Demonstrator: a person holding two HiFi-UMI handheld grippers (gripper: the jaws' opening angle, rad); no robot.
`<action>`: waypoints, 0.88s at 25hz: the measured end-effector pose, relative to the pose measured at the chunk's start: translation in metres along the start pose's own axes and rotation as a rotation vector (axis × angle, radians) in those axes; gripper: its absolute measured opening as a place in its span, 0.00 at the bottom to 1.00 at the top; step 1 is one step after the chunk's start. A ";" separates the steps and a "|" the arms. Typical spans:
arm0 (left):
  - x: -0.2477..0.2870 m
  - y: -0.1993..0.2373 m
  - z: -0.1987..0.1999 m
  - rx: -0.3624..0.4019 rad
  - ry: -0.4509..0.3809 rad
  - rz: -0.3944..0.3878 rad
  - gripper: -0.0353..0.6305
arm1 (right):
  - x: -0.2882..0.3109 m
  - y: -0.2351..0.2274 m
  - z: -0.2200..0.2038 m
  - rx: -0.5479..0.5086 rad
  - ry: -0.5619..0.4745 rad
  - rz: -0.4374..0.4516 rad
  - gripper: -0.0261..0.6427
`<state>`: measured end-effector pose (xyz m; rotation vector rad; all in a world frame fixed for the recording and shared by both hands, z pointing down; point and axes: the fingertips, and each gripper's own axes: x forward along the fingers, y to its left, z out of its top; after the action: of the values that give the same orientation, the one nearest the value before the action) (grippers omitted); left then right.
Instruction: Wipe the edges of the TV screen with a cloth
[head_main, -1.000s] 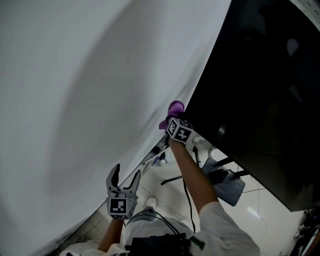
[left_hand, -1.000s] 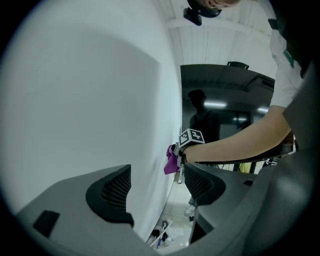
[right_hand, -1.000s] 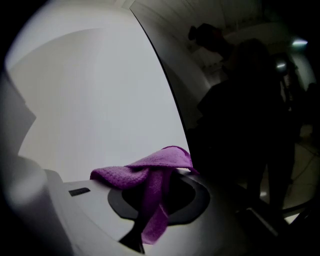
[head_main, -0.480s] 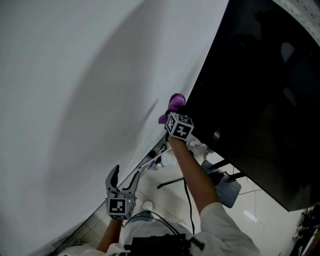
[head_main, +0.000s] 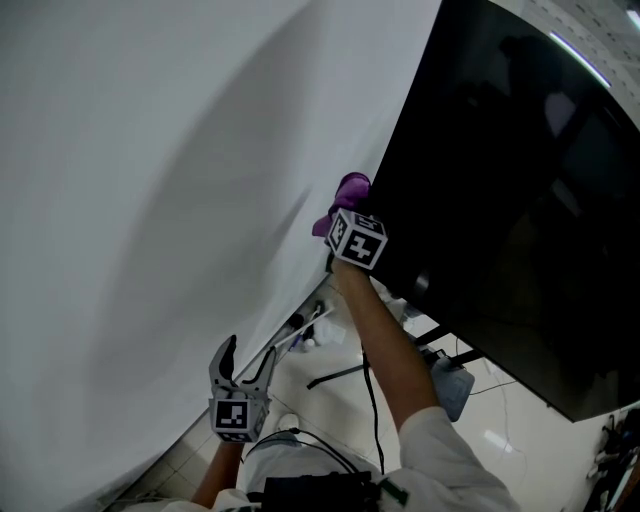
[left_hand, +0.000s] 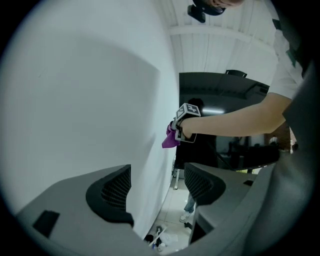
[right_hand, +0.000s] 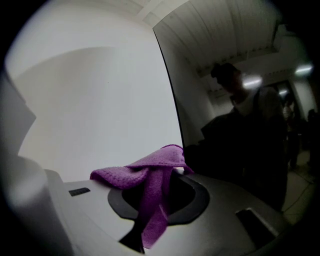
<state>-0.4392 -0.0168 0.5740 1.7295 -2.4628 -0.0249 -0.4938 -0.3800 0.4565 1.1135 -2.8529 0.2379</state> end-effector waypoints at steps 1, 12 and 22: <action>-0.001 0.000 0.000 0.005 -0.002 -0.003 0.54 | -0.002 0.002 0.010 0.001 -0.015 -0.003 0.16; -0.012 -0.001 -0.007 -0.007 -0.013 0.006 0.54 | -0.016 0.011 0.073 0.016 -0.089 -0.002 0.16; -0.019 -0.001 0.002 -0.029 -0.033 0.028 0.54 | -0.022 0.015 0.131 0.020 -0.139 0.009 0.16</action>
<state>-0.4319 0.0003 0.5696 1.6959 -2.4965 -0.0867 -0.4887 -0.3761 0.3231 1.1651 -2.9836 0.1971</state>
